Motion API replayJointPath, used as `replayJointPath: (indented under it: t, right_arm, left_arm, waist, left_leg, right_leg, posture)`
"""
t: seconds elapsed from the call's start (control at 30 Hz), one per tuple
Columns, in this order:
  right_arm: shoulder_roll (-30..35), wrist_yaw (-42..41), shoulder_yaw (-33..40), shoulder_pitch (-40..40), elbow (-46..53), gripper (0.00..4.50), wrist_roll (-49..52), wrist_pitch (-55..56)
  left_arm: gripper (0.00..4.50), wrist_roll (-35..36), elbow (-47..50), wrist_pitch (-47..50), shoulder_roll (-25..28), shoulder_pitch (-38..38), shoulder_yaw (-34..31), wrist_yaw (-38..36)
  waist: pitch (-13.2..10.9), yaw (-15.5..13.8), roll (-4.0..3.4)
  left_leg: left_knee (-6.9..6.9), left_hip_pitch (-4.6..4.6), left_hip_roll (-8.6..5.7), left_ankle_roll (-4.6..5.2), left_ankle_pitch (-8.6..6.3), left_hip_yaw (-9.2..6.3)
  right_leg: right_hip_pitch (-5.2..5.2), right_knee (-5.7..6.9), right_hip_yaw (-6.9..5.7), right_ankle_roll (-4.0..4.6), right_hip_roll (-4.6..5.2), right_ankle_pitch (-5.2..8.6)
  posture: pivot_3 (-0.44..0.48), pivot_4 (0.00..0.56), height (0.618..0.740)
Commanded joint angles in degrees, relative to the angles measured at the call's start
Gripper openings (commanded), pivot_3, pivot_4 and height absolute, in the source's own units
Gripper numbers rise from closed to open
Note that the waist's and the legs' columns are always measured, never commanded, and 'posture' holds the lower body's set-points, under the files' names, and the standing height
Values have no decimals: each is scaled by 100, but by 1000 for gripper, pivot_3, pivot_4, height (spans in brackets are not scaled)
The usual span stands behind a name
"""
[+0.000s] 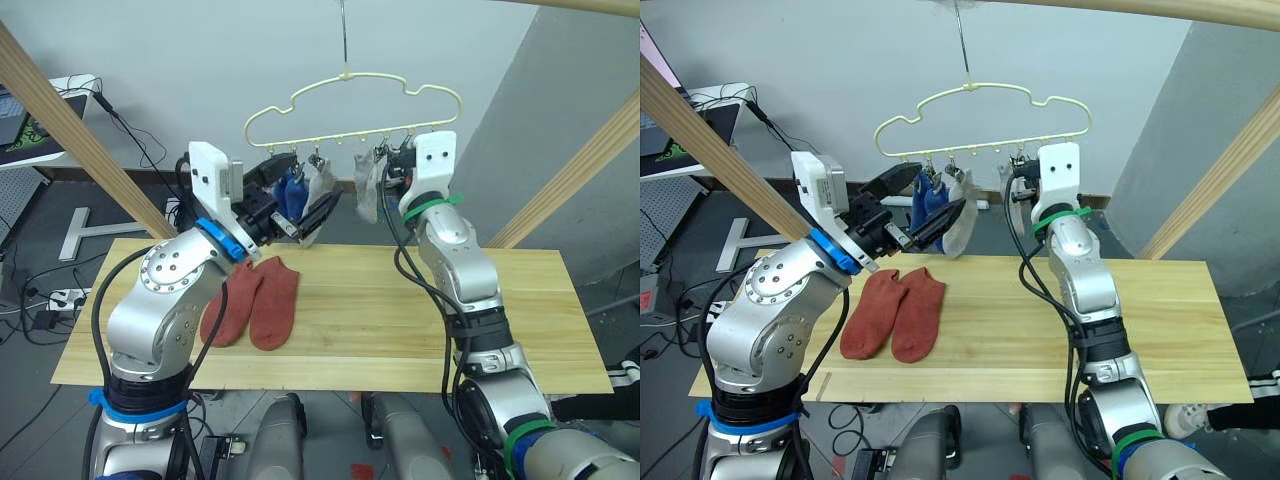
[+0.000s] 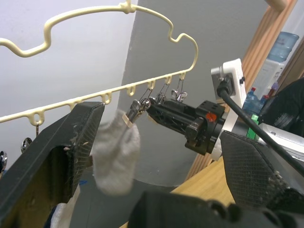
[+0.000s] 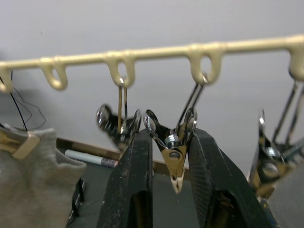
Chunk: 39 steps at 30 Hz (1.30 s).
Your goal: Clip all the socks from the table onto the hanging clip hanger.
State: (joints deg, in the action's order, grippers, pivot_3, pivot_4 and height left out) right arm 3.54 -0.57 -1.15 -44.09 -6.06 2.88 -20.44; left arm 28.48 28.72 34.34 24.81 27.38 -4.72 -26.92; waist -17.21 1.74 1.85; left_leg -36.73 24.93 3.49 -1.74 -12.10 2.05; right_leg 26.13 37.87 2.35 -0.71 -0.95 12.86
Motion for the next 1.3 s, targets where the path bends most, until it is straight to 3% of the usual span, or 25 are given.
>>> replayJointPath:
  t: [0.03,0.77,0.87,0.97,1.3]
  right_arm:
    - [7,60,68,-114,83,1063,-85,202]
    - [-61,93,148,-168,51,1063,0,300]
    - [-66,127,148,-182,31,1658,-34,288]
    - [-74,137,146,-185,28,2607,-49,288]
    - [-119,163,173,-209,32,2607,-20,321]
  left_arm:
    - [4500,90,250,-43,47,82,-89,28]
    - [4500,124,247,-20,32,182,-58,62]
    - [4500,122,237,-23,35,199,-57,63]
    - [4500,120,241,-30,43,185,-57,56]
    - [4500,106,250,-54,47,181,-49,40]
  waist:
    - [0,0,0]
    - [-3,0,-1]
    - [-3,0,-1]
    - [-3,0,-1]
    - [-3,0,-1]
  left_leg:
    - [0,0,0,0,0,0]
    - [1,0,0,0,0,-2]
    - [1,0,0,0,0,-2]
    - [1,0,0,0,0,-2]
    - [1,0,0,0,0,-2]
  right_leg:
    - [0,0,0,0,0,0]
    - [0,-1,1,0,0,0]
    - [0,-2,1,0,0,0]
    - [0,-1,1,0,0,0]
    - [0,-1,1,0,0,0]
  posture:
    - [47,313,740]
    - [41,315,740]
    - [41,315,740]
    - [45,307,740]
    - [45,300,740]
